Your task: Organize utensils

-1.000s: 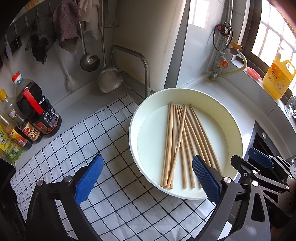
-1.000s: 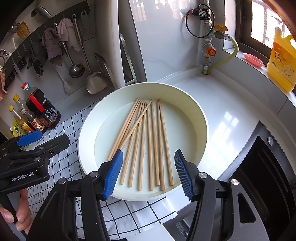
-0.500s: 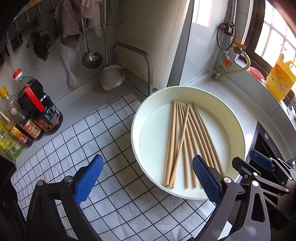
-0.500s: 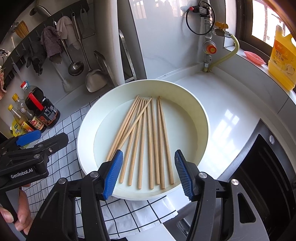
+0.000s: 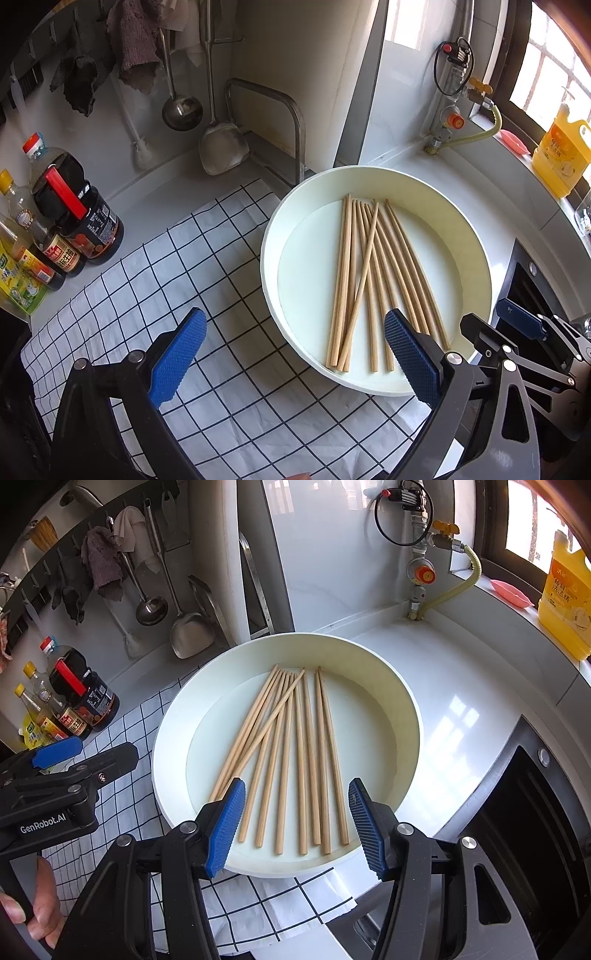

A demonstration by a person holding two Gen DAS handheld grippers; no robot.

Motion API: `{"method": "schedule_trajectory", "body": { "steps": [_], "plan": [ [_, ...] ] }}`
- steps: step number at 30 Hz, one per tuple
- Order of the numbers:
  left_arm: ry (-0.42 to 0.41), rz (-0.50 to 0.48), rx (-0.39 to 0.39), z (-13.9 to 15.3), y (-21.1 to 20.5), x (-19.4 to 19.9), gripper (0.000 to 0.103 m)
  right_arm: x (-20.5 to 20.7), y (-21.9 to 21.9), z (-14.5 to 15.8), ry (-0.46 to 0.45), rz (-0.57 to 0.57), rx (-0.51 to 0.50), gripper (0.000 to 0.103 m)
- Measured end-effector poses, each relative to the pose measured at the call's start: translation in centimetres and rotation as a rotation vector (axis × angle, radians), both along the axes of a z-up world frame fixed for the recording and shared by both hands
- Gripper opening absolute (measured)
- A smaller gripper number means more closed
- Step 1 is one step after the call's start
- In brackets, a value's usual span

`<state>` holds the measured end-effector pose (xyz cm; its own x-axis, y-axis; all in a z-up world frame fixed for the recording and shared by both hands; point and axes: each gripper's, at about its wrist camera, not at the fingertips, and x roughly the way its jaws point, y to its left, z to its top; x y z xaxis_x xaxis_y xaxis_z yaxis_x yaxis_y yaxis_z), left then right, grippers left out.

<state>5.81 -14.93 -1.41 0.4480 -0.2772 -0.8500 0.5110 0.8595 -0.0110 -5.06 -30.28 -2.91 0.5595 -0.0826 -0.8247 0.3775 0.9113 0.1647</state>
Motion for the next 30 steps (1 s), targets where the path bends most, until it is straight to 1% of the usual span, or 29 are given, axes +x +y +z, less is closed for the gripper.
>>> {"method": "schedule_trajectory", "body": {
  "steps": [13, 20, 30],
  "plan": [
    [0.012, 0.005, 0.007, -0.35, -0.10, 0.23, 0.095, 0.27, -0.04, -0.31, 0.008, 0.002, 0.006, 0.056],
    [0.035, 0.007, 0.007, -0.75, -0.21, 0.45, 0.095, 0.39, -0.14, -0.41, 0.010, 0.004, 0.010, 0.056],
    [0.037, 0.009, 0.003, -0.86, -0.26, 0.54, 0.095, 0.47, -0.03, -0.52, 0.013, 0.003, 0.013, 0.056]
  ]
}}
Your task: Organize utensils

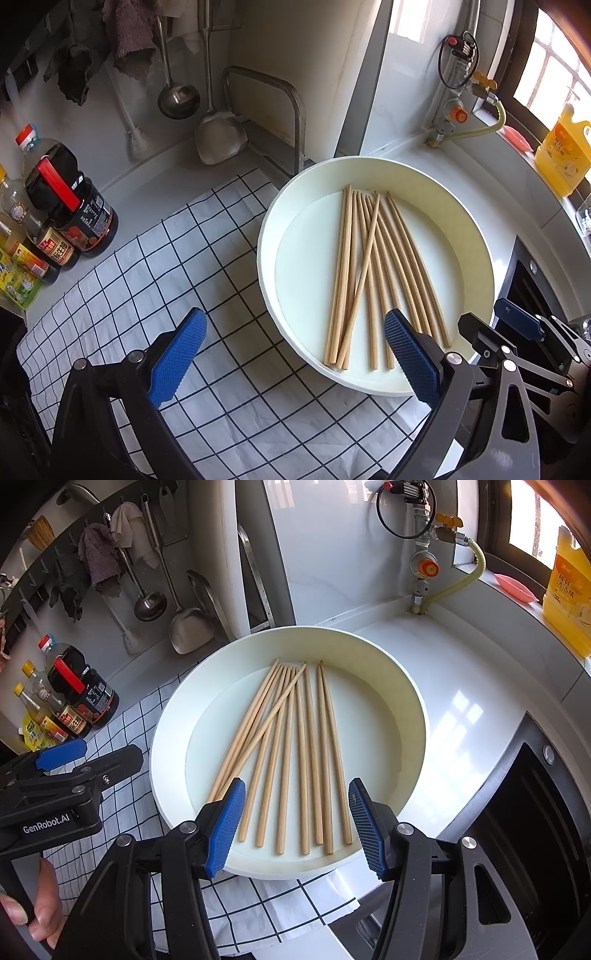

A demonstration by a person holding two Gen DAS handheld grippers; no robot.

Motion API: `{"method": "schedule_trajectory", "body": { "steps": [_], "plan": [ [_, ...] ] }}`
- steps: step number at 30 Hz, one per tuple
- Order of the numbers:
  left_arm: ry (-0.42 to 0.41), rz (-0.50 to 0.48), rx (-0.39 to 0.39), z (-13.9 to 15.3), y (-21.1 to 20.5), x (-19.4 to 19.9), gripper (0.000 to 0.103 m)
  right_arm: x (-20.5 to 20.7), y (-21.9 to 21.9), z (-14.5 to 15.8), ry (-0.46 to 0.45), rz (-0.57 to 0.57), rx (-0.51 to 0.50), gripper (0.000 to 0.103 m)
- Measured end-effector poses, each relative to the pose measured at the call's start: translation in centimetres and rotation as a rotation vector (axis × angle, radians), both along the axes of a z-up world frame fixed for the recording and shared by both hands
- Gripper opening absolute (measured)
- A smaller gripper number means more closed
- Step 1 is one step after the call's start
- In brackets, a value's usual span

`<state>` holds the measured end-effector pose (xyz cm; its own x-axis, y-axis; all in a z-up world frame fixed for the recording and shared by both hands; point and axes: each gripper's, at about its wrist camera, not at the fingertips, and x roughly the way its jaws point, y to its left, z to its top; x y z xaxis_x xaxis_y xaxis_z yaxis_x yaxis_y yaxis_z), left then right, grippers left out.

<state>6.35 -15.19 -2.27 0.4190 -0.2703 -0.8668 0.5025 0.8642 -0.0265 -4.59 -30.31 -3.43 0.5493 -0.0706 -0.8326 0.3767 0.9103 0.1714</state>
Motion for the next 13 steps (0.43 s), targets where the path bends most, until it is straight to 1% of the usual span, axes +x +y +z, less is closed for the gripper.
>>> {"method": "schedule_trajectory", "body": {
  "steps": [13],
  "plan": [
    [-0.001, 0.009, 0.006, 0.04, 0.13, 0.14, 0.095, 0.10, 0.16, -0.10, 0.001, 0.003, 0.003, 0.056]
  ]
}}
